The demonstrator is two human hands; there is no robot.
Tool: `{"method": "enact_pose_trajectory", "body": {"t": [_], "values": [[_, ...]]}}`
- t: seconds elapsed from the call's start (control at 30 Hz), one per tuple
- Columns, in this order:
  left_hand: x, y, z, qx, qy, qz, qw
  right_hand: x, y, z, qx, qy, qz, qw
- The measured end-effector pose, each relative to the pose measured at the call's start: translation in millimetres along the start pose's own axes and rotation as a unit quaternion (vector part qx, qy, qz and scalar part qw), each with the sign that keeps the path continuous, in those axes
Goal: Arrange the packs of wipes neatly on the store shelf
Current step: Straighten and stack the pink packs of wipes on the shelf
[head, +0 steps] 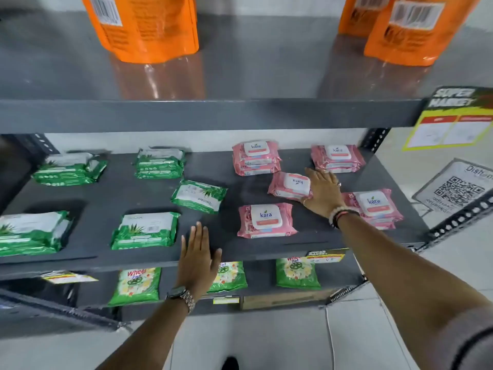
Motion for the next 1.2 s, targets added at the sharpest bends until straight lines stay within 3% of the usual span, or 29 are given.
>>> {"method": "enact_pose_trajectory", "body": {"t": [0.23, 0.57, 0.77, 0.93, 1.2], "values": [[11, -14, -2, -0.014, 0.027, 0.004, 1.000, 39, 11, -39, 0.090, -0.150, -0.002, 0.985], [10, -13, 0, -0.013, 0.032, 0.001, 0.999, 22, 11, -39, 0.126, -0.101, -0.093, 0.982], [9, -12, 0, -0.024, 0.034, 0.013, 0.999, -20, -24, -19, 0.069, -0.048, -0.155, 0.984], [9, -12, 0, -0.020, 0.031, 0.021, 0.999, -22, -66, 17, -0.012, -0.099, -0.183, 0.978], [9, -12, 1, -0.020, 0.036, 0.011, 0.999, 7, -74, 39, -0.048, -0.160, -0.136, 0.977]]}}
Point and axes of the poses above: each hand's wrist, its own z-axis away from the middle knuckle, its own x-axis out of the palm, y = z × x, the point moved 5 cm from there along -z, towards the middle knuckle, and after that the axes turned 10 degrees about y, right-handed, at the moved point
